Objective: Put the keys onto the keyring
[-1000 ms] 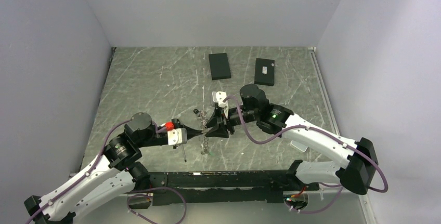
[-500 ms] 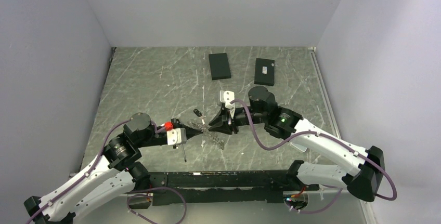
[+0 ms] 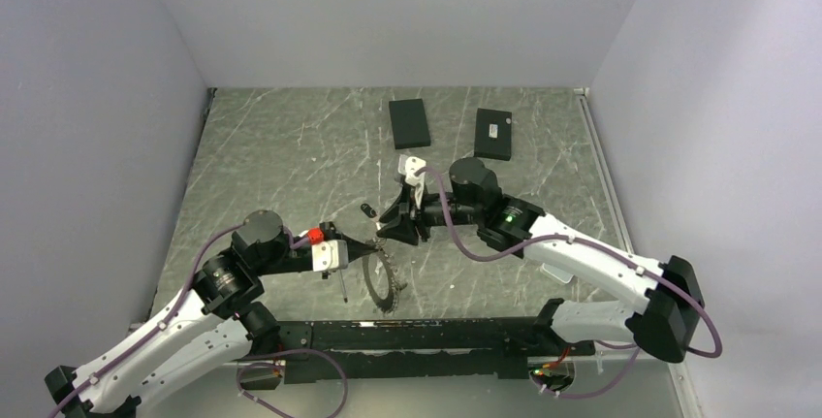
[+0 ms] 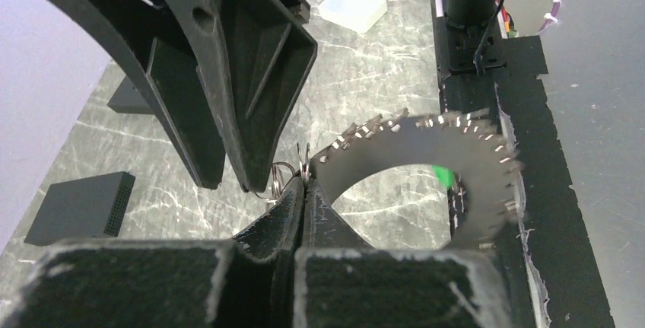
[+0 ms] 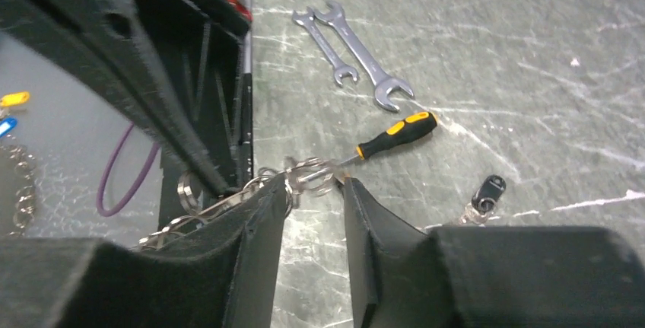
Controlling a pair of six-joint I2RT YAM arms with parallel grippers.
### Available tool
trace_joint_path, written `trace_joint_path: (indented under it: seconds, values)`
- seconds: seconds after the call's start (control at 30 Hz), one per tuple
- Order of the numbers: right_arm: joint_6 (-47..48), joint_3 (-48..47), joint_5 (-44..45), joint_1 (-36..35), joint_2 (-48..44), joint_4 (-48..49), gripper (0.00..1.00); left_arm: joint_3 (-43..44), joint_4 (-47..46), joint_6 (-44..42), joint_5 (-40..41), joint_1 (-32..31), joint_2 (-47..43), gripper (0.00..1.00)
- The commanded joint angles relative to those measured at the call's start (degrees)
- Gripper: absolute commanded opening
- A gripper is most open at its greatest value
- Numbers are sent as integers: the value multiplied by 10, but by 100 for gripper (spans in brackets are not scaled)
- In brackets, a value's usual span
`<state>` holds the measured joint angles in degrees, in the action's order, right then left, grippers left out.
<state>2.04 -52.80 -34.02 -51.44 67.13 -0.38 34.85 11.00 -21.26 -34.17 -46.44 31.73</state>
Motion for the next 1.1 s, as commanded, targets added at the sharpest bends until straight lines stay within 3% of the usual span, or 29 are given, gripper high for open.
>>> trace_joint_path:
  seconds: [0.0, 0.13, 0.43, 0.7, 0.83, 1.07]
  values:
    - [-37, -34, 85, 3, 29, -13, 42, 5, -38, 6, -21, -1, -11, 0]
    - [-55, -30, 161, 13, 17, -14, 53, 4, -34, 4, -18, -1, -17, 0]
    - [-68, -18, 159, 61, -28, -1, 61, 3, -16, -7, -2, -1, -29, 0]
    - [-103, -28, 280, 66, 5, -19, 61, 5, 16, 2, 9, -1, -63, 0]
    - [-111, -53, 288, 66, 58, -29, 61, 2, 57, 15, 16, -1, -89, 0]
    - [-155, -182, 312, 68, 216, -99, 57, -1, 121, 13, 34, -1, -112, 0]
